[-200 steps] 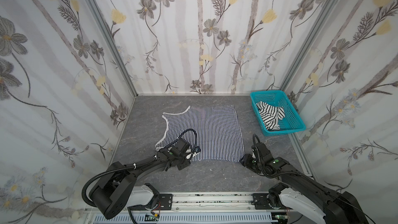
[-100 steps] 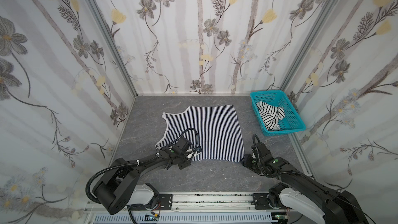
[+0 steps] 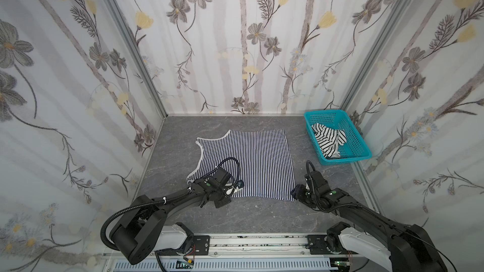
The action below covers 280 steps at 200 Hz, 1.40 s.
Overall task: Fold and stack tank tops
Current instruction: Fold the tank top at the center of the table.
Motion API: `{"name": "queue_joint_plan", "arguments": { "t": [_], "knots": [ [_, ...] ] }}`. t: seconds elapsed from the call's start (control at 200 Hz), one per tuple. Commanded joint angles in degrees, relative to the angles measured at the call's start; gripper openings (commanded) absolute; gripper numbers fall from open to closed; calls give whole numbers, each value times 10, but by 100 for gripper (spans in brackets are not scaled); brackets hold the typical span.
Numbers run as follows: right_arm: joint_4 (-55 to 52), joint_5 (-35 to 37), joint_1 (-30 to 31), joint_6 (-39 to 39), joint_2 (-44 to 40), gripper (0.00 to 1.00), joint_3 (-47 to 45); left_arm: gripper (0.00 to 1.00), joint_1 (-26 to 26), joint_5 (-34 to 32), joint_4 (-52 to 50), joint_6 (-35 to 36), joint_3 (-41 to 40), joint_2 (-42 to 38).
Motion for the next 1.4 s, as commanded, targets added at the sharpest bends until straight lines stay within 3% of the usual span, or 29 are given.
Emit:
{"name": "queue_joint_plan", "arguments": {
  "t": [0.0,0.305,0.51,0.679,1.104,1.394],
  "knots": [
    [22,-16,0,-5,20,55,5,6,1,4,-23,-4,6,-2],
    [-32,-8,32,-18,1,48,6,8,1,1,-19,-19,16,6],
    [-5,-16,70,-3,21,43,-11,8,1,0,-15,-22,21,18],
    [-5,-1,82,1,51,32,-8,9,2,-8,-13,-21,17,12],
    [-55,9,82,-3,9,36,-7,10,11,-12,-11,-20,11,11],
    [-60,12,83,-7,12,28,-20,10,11,-14,-10,-19,15,16]
  ]
}}
